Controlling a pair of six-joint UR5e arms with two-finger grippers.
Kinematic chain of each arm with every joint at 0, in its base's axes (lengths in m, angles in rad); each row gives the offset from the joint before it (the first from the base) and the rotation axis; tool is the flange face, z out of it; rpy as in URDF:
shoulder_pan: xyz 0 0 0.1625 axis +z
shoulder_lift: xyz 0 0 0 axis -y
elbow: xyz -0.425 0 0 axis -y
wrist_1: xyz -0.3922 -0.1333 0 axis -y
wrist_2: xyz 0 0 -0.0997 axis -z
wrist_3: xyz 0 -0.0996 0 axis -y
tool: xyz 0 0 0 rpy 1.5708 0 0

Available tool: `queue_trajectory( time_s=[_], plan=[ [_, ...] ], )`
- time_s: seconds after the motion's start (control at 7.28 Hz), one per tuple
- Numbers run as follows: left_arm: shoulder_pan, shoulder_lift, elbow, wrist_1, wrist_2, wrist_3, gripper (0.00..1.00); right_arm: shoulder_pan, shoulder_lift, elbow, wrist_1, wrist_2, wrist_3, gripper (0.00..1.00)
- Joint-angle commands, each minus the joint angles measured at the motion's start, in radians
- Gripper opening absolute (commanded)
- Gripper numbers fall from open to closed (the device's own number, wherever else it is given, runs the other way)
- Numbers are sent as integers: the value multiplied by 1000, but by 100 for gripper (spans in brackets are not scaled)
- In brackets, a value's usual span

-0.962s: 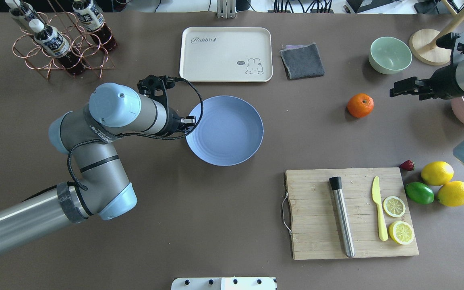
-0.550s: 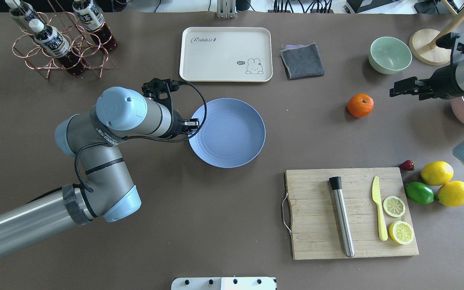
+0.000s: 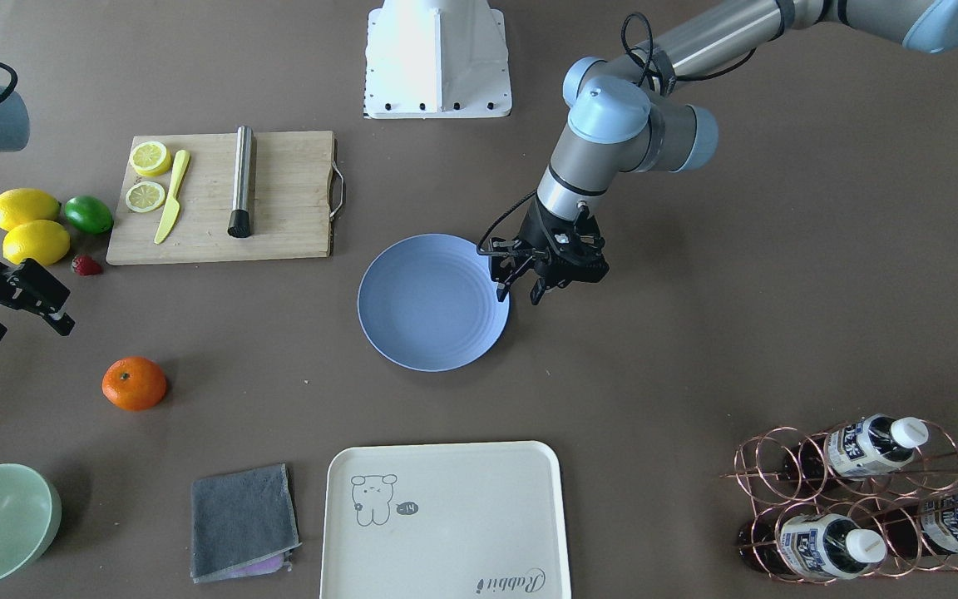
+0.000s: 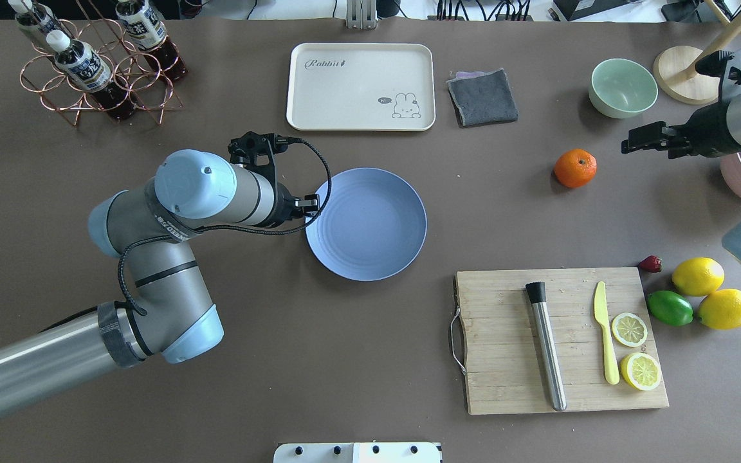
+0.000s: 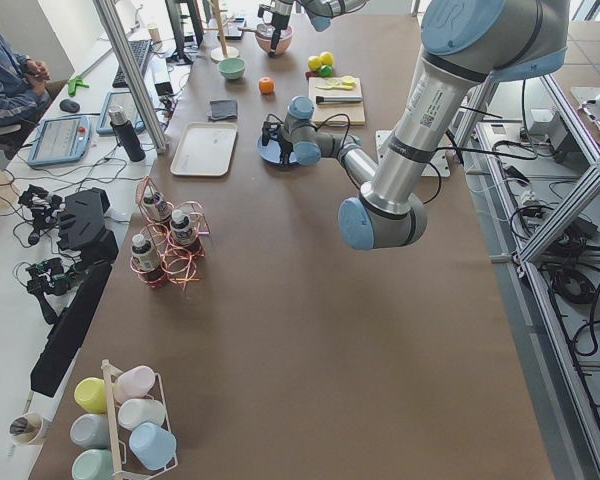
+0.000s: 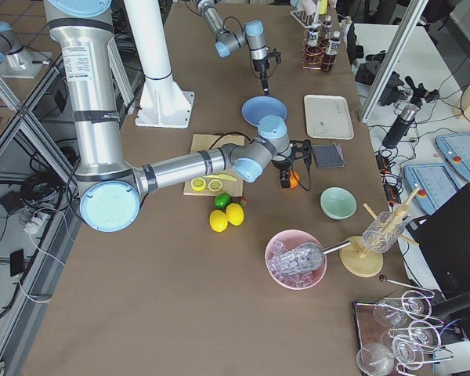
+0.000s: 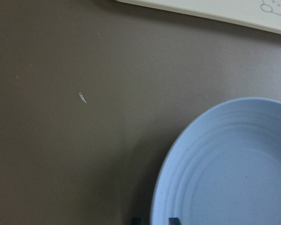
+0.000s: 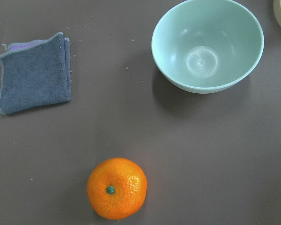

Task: Pick orange to plate
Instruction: 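Release the plate and withdraw the left arm while the right arm moves toward the orange, then lower the right gripper onto the orange tangerine and close on it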

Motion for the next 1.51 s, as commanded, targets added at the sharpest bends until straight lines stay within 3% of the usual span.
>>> queue_trajectory(
  time_s=[0.0,0.41,0.55,0.82,1.37],
  plan=[
    [-216,190,-125,10,-212,210,98,-5,33,-10,-20,2,0,100],
    [-513,470,-193,8,-450,654,98,-61,195,-28,-250,-43,-11,100],
    [-592,534,-189,8,-501,782,98,-84,263,-80,-296,-71,-14,100],
    [-636,584,-186,-3,-519,838,98,-92,293,-187,-289,-87,-98,100],
    [-636,590,-190,-4,-517,838,98,-97,271,-217,-284,-85,-121,100]
  ],
)
